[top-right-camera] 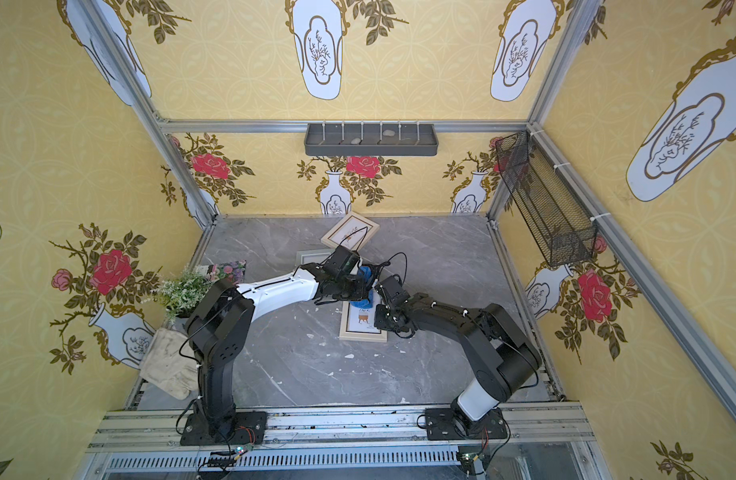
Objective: Wipe the picture frame with a cloth
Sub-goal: Wipe the dirt from the picture frame.
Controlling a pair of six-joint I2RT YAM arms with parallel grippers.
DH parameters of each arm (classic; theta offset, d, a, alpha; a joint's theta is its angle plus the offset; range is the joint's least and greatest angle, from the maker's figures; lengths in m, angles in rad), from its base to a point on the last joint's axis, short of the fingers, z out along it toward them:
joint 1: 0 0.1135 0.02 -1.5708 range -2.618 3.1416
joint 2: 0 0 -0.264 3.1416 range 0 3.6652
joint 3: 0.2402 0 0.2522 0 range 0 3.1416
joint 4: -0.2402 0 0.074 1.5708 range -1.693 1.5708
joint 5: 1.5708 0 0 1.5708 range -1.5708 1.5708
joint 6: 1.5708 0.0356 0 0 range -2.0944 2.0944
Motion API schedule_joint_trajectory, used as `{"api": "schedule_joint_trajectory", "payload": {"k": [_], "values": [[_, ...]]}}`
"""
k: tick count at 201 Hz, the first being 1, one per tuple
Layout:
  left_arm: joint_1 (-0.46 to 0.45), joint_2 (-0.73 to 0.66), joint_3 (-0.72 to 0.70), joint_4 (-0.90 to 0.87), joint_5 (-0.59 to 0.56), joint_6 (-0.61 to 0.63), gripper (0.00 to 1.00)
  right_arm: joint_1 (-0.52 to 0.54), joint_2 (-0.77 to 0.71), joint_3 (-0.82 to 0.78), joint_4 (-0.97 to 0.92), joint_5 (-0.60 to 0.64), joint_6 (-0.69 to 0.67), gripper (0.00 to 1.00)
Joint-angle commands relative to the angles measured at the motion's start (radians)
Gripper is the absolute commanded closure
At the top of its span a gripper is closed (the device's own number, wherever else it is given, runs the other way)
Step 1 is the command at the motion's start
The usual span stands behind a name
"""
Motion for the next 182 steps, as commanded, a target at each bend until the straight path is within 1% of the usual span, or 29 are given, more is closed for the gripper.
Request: {"api": "schedule_joint_trajectory", "payload": {"k": [1, 22, 45, 66, 86, 113, 123, 132, 148, 164, 182], "values": [[0.0, 0.063, 0.063, -0.064, -0.009, -0.01, 1.0, 0.013, 0.013, 0.022, 0.016, 0.003, -0.027, 0.83], [0.029, 0.084, 0.082, -0.101, -0.053, -0.01, 1.0, 0.034, 0.034, 0.041, -0.001, 0.018, -0.038, 0.84], [0.095, 0.044, -0.004, -0.094, -0.105, -0.012, 1.0, 0.036, 0.035, 0.041, -0.032, 0.054, -0.028, 0.85], [0.114, 0.036, -0.021, -0.1, -0.142, -0.008, 1.0, 0.032, 0.026, 0.036, -0.052, 0.092, -0.027, 0.85], [0.084, 0.068, 0.031, -0.093, -0.1, -0.005, 1.0, 0.036, 0.038, 0.042, -0.051, 0.09, -0.035, 0.85], [0.002, 0.161, 0.184, -0.107, -0.05, -0.006, 1.0, 0.064, 0.078, 0.074, -0.049, 0.084, -0.033, 0.85], [-0.008, 0.192, 0.232, -0.133, -0.039, -0.012, 1.0, 0.077, 0.091, 0.085, -0.052, 0.088, -0.03, 0.85], [-0.004, 0.203, 0.246, -0.149, -0.048, -0.013, 1.0, 0.085, 0.099, 0.09, -0.053, 0.092, -0.026, 0.85], [0.03, 0.178, 0.188, -0.125, -0.061, -0.013, 1.0, 0.084, 0.099, 0.081, -0.053, 0.098, -0.015, 0.86], [0.089, 0.129, 0.102, -0.104, -0.071, -0.013, 1.0, 0.074, 0.09, 0.067, -0.06, 0.11, -0.01, 0.86], [0.125, 0.082, 0.032, -0.103, -0.115, -0.006, 1.0, 0.062, 0.083, 0.056, -0.08, 0.135, -0.01, 0.85]]}}
